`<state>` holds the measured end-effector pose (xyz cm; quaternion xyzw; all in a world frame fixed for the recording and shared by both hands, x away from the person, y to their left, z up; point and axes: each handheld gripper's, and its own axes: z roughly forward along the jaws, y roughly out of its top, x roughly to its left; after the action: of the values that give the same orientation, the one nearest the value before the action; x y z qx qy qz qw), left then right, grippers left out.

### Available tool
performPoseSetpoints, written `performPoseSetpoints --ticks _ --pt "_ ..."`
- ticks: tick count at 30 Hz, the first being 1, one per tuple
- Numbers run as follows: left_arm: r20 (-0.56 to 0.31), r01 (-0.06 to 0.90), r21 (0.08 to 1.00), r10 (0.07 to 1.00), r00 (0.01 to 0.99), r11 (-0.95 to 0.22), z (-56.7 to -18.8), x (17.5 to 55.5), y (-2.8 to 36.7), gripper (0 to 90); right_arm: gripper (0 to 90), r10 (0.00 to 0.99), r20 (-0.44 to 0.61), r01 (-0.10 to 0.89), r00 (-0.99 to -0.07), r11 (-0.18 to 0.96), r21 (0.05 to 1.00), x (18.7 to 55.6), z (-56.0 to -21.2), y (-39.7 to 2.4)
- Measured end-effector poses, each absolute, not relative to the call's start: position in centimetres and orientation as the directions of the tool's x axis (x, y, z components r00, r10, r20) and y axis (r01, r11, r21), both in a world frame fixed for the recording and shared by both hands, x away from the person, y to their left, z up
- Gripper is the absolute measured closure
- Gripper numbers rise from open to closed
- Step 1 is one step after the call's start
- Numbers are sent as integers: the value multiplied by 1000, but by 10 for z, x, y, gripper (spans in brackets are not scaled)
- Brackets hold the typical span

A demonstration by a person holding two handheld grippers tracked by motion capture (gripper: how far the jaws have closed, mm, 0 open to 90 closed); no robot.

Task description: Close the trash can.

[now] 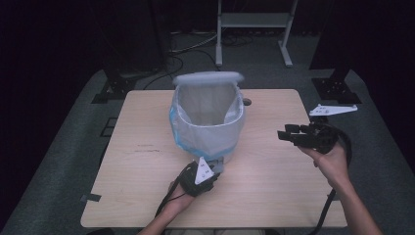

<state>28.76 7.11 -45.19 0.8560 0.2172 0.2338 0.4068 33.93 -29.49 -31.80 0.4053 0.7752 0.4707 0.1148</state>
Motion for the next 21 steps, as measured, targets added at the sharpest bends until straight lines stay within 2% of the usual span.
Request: performPoseSetpoints --ticks 2,13,21 --pt "194 197 811 569 799 -552 -451 286 75 620 501 744 223 537 -629 209 817 336 -330 -301" --pt "182 195 827 580 794 -527 -439 283 101 564 462 771 232 549 -593 176 817 323 -359 -322" --pt "142 232 837 608 781 -495 -443 281 120 521 423 779 239 560 -580 167 811 313 -382 -326"
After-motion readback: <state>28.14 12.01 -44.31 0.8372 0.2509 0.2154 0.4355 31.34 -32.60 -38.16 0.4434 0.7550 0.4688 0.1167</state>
